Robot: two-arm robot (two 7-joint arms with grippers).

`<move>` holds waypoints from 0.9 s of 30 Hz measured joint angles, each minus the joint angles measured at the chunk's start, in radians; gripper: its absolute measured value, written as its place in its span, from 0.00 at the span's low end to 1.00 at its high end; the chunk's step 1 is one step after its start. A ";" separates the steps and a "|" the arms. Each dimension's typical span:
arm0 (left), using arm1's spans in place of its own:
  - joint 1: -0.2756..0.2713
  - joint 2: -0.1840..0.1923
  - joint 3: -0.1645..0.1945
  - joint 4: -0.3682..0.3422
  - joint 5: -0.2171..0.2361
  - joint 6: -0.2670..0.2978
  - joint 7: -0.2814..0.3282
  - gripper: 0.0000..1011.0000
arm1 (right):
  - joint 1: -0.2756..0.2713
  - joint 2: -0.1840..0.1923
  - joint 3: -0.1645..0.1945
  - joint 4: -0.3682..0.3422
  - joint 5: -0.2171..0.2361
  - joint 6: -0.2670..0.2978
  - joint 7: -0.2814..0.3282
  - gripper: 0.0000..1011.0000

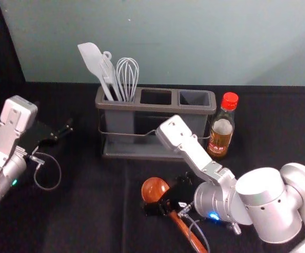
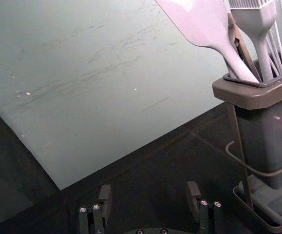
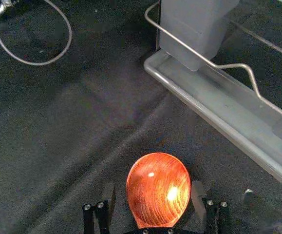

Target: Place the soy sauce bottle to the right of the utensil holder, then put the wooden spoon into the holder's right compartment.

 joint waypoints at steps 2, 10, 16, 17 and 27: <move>0.000 0.000 0.000 0.000 0.000 0.000 0.000 0.99 | 0.002 -0.004 -0.003 0.005 -0.006 0.002 0.000 0.99; 0.000 0.000 0.000 0.000 0.000 0.000 0.000 0.99 | 0.005 -0.019 -0.002 0.027 -0.022 0.002 0.009 0.99; 0.000 0.000 0.000 0.000 0.000 0.000 0.000 0.99 | 0.006 -0.023 0.001 0.036 -0.035 0.000 0.022 0.99; 0.000 0.000 0.000 0.000 0.000 0.000 0.000 0.99 | 0.006 -0.023 0.001 0.037 -0.037 0.000 0.024 0.99; 0.000 0.000 0.000 0.000 0.000 0.000 0.000 0.99 | 0.008 -0.028 0.001 0.047 -0.061 -0.006 0.040 0.99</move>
